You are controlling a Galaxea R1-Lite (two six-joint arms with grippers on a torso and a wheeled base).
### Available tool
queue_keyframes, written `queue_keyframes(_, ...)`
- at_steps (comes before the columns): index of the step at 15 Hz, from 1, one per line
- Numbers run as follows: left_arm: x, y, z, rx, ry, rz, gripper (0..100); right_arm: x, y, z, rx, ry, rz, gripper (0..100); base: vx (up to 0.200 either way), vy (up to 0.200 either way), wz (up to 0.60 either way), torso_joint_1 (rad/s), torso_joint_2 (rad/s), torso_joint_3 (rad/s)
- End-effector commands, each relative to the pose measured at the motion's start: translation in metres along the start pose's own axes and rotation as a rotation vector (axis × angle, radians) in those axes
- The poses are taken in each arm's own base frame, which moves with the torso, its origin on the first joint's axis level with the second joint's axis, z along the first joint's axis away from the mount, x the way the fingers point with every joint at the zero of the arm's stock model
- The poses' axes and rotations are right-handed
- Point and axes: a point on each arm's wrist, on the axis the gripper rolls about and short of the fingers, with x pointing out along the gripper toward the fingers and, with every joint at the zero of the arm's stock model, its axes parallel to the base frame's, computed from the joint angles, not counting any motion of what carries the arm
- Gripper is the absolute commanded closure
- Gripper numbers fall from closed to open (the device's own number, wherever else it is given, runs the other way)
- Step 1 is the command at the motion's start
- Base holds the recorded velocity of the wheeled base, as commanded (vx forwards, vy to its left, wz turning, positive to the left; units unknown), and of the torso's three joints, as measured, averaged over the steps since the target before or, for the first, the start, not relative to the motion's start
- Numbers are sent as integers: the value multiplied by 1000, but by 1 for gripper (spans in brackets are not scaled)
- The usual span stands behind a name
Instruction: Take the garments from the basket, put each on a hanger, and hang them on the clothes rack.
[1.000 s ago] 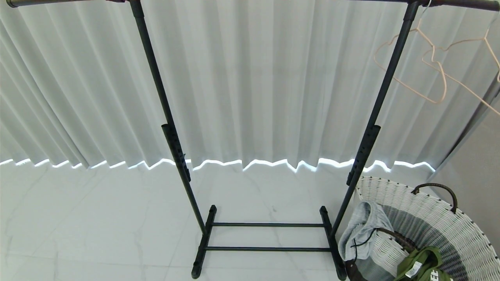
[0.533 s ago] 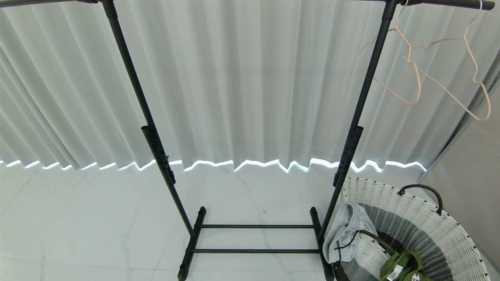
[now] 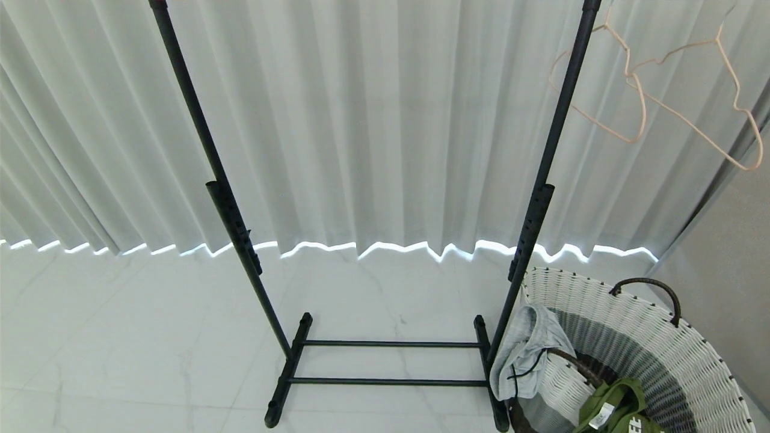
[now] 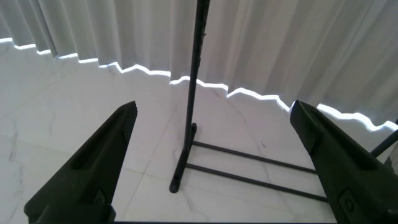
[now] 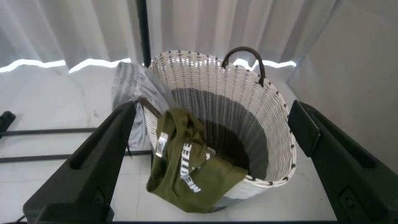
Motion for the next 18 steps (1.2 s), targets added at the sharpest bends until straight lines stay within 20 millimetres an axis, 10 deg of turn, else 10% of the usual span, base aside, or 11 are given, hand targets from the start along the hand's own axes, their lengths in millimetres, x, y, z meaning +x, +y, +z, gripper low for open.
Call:
queue_keyframes(1, 0, 0, 0, -2, -1, 1, 0, 0, 0, 0, -3, 0, 0, 0, 0, 0, 0, -149, 432, 290)
queue_keyframes(14, 0, 0, 0, -8, -1, 2, 0, 0, 0, 3, -16, -26, -6, 0, 92, 0, 0, -27, 83, 57)
queue_keyframes(18, 0, 0, 0, -8, -2, 2, 0, 7, 0, 89, -40, 19, 122, 0, 0, 0, 0, 0, 0, 0)
